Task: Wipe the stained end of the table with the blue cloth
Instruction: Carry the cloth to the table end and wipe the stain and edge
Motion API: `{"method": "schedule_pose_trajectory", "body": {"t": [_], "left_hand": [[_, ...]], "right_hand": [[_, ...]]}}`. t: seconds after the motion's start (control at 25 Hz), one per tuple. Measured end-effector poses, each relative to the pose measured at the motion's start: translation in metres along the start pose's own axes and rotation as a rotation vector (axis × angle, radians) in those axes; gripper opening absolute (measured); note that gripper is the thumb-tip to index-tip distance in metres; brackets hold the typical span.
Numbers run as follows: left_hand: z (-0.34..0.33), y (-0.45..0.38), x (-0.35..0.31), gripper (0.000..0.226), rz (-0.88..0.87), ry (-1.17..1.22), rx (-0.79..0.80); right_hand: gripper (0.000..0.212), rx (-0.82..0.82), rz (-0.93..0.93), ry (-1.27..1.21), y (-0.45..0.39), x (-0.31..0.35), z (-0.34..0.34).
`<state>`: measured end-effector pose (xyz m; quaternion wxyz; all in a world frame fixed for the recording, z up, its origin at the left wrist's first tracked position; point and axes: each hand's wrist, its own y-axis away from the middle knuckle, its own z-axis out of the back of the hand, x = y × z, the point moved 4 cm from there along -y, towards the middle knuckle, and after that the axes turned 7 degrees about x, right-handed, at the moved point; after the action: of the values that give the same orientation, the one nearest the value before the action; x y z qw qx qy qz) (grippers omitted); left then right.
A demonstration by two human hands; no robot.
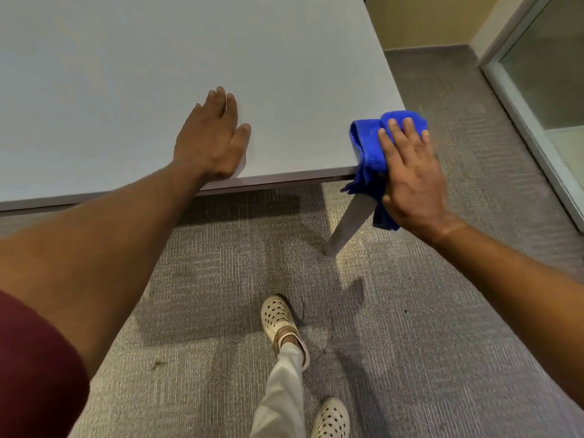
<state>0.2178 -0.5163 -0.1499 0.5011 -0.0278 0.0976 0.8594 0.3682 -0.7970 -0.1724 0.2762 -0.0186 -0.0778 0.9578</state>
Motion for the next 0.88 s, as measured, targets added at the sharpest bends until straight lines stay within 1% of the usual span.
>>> {"method": "schedule_pose_trajectory", "body": {"t": [0.16, 0.24, 0.32, 0.44, 0.48, 0.52, 0.56, 0.6, 0.64, 0.68, 0.76, 0.8, 0.88], "left_hand": [[0.001, 0.002, -0.002, 0.065, 0.002, -0.003, 0.005], [0.002, 0.003, -0.001, 0.063, 0.007, 0.002, -0.004], [0.003, 0.002, 0.0, 0.062, -0.018, -0.003, -0.013], [0.002, 0.002, 0.002, 0.061, -0.026, 0.005, -0.011], [0.002, 0.002, 0.003, 0.061, -0.02, 0.008, -0.011], [0.002, 0.002, 0.003, 0.062, -0.017, 0.01, -0.01], [0.002, 0.002, 0.002, 0.062, -0.016, 0.011, -0.007], [0.002, 0.002, 0.002, 0.062, -0.013, 0.011, -0.006], [0.003, 0.002, 0.002, 0.062, -0.008, 0.008, -0.01], [0.003, 0.002, 0.003, 0.062, -0.002, 0.006, -0.014], [0.002, 0.002, 0.002, 0.062, 0.003, 0.011, -0.01], [0.002, 0.002, 0.001, 0.063, 0.001, 0.013, -0.008], [0.001, 0.001, 0.0, 0.062, -0.004, 0.013, -0.015]], "right_hand": [[0.067, -0.063, 0.143, 0.023, -0.017, 0.065, 0.003], [0.063, -0.071, 0.22, 0.031, -0.026, 0.104, -0.002], [0.06, -0.074, 0.26, 0.039, -0.032, 0.128, -0.005], [0.058, -0.054, 0.274, 0.083, -0.031, 0.122, -0.001], [0.063, -0.036, 0.276, 0.058, -0.029, 0.114, 0.002], [0.075, -0.002, 0.282, -0.001, -0.027, 0.106, 0.007], [0.086, 0.039, 0.298, -0.084, -0.025, 0.098, 0.01], [0.09, 0.065, 0.307, -0.171, -0.025, 0.092, 0.014], [0.088, 0.077, 0.307, -0.225, -0.026, 0.086, 0.017], [0.082, 0.078, 0.296, -0.221, -0.027, 0.081, 0.019], [0.07, 0.065, 0.26, -0.07, -0.03, 0.077, 0.018], [0.067, 0.056, 0.238, 0.016, -0.031, 0.079, 0.014], [0.064, 0.031, 0.223, 0.087, -0.035, 0.095, 0.006]]}}
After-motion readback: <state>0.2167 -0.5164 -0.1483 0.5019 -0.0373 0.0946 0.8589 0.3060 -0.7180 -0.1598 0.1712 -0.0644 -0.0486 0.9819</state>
